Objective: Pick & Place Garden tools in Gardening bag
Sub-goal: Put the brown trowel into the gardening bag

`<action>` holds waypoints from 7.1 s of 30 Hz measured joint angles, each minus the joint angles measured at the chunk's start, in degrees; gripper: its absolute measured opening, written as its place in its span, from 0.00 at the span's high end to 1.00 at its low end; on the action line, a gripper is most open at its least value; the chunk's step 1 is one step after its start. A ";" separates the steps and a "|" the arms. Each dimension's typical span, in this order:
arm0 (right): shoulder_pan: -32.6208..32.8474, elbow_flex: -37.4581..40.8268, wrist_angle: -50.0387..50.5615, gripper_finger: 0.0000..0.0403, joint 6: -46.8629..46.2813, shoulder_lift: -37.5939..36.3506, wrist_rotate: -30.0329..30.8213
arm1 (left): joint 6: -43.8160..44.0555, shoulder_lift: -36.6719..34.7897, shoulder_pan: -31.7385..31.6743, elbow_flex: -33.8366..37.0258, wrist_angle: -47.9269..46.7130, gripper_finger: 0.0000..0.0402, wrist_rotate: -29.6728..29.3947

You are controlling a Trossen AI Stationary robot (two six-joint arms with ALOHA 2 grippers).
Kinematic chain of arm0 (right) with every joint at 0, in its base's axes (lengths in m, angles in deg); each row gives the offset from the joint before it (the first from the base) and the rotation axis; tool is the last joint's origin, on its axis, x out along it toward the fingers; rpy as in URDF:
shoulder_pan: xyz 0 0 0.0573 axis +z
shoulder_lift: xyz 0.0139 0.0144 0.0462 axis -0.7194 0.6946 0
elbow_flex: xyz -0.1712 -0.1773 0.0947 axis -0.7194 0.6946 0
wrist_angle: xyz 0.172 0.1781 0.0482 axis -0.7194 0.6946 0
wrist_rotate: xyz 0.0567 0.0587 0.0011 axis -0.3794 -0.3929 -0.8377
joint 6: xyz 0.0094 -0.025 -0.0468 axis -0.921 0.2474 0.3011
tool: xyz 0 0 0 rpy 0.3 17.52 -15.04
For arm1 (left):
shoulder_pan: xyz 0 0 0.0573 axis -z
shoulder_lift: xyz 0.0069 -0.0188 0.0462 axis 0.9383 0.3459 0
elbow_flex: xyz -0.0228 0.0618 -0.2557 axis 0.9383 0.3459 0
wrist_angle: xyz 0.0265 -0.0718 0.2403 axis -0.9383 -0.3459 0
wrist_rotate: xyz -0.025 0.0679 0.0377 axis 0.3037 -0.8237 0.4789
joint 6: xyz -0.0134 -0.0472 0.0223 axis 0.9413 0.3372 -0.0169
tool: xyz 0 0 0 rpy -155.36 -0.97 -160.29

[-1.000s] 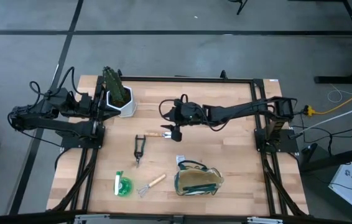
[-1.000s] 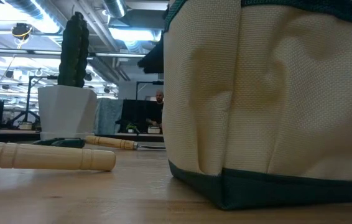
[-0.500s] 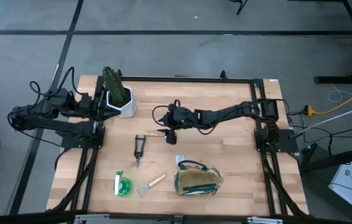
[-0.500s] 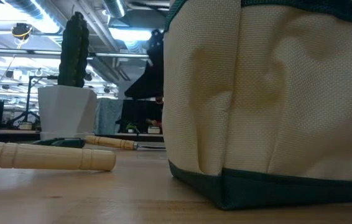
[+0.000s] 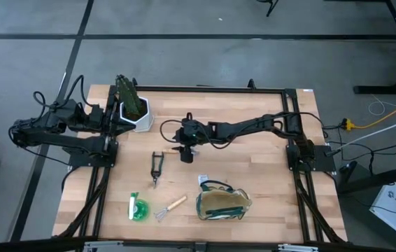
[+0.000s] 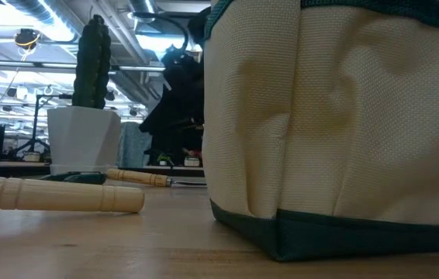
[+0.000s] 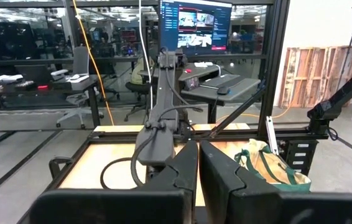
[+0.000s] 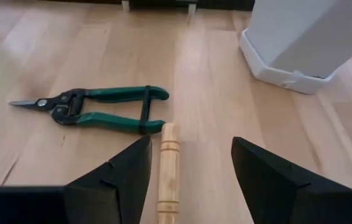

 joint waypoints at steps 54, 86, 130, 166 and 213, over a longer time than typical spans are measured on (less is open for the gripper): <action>0.61 -1.01 9.41 0.84 -3.32 5.84 -2.55 | -0.01 0.00 0.02 0.00 0.00 0.97 0.02; -2.51 -0.95 36.63 0.84 1.93 -20.46 -3.85 | 0.00 -0.04 0.02 0.04 -0.02 0.97 -0.01; -0.23 45.63 -16.26 0.84 -10.66 -58.60 -17.90 | 0.00 -0.05 0.00 0.02 -0.02 0.98 0.02; 4.72 45.70 -0.80 0.84 17.53 -58.56 3.29 | 0.00 -0.04 0.00 0.02 -0.02 0.98 0.02; 10.89 45.70 -18.98 0.81 -24.44 -56.98 0.61 | 0.00 -0.04 0.00 0.00 -0.02 0.99 0.02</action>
